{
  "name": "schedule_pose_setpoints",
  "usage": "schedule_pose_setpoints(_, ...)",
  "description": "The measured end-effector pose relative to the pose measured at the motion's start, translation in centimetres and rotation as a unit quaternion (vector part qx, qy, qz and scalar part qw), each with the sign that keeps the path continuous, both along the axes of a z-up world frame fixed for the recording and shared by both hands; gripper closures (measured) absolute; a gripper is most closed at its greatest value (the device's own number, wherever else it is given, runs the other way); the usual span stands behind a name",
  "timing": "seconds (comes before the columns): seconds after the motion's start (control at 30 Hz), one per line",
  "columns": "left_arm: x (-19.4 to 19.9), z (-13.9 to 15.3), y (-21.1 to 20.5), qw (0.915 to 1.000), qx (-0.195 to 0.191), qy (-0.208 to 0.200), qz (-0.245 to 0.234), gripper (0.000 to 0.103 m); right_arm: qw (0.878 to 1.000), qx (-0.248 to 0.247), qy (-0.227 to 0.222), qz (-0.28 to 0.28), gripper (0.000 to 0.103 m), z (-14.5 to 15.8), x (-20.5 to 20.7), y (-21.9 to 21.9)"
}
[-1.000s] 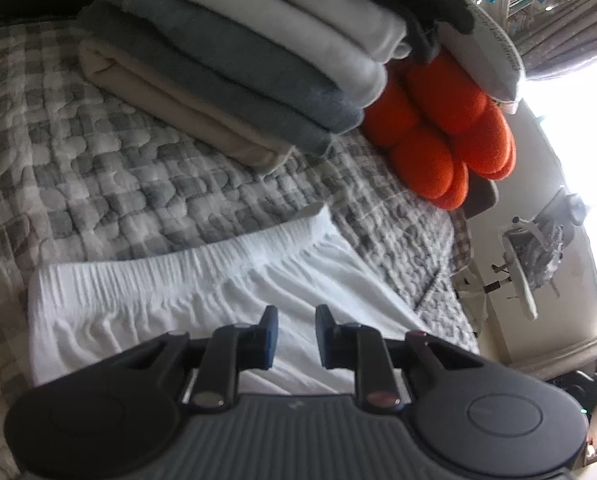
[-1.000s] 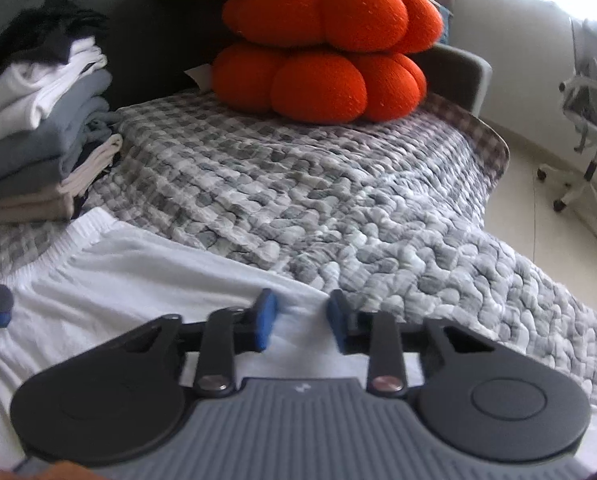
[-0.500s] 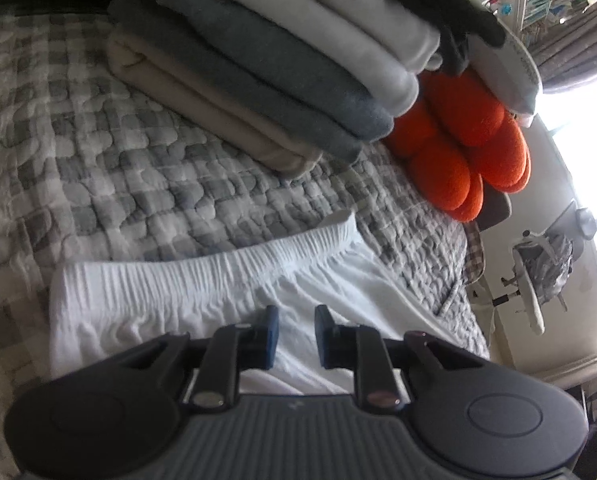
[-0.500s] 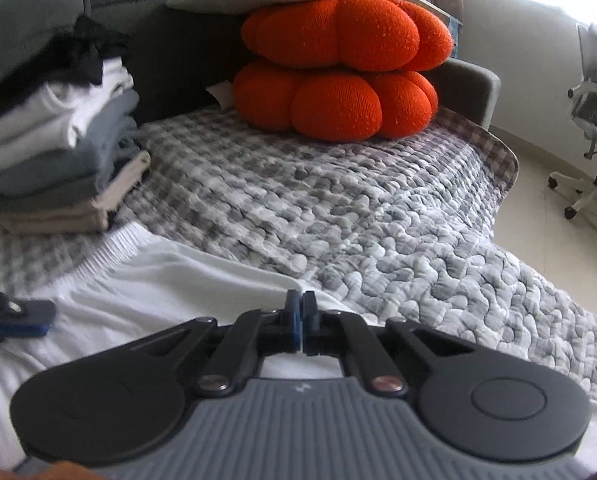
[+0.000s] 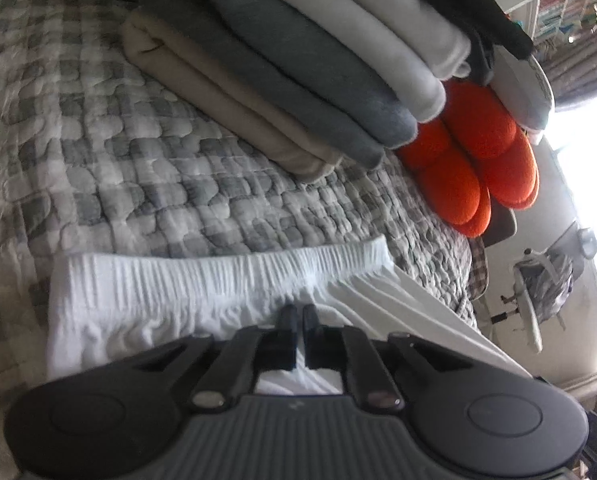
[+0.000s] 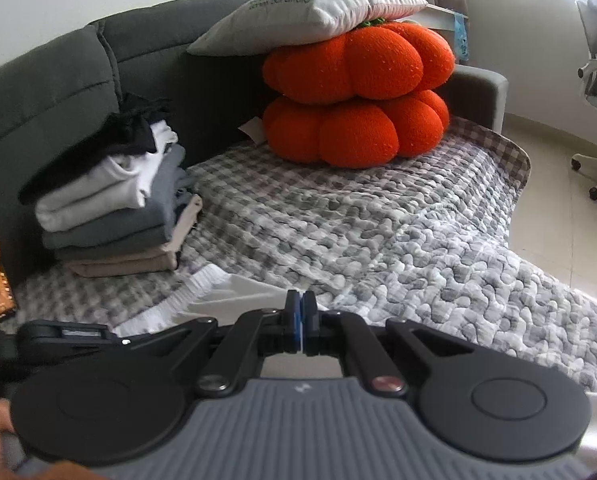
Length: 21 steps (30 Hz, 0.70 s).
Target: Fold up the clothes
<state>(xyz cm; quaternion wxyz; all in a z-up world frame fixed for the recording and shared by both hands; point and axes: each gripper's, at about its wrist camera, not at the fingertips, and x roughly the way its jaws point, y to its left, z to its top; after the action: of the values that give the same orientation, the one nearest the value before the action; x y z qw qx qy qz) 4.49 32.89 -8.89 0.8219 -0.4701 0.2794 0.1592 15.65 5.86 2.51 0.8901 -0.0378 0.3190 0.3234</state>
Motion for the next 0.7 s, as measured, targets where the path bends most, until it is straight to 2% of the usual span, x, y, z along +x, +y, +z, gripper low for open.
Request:
schedule_pose_setpoints(0.37, -0.3, -0.5, 0.0, 0.9997, -0.011, -0.019, 0.014, 0.100, 0.999, 0.022, 0.020, 0.029, 0.102, 4.0, -3.9, 0.5)
schedule_pose_setpoints(0.7, -0.6, -0.9, 0.1, 0.9992, -0.018, -0.032, 0.017, 0.100, 0.995, 0.016, 0.068, 0.067, 0.102, 2.6, -8.2, 1.2)
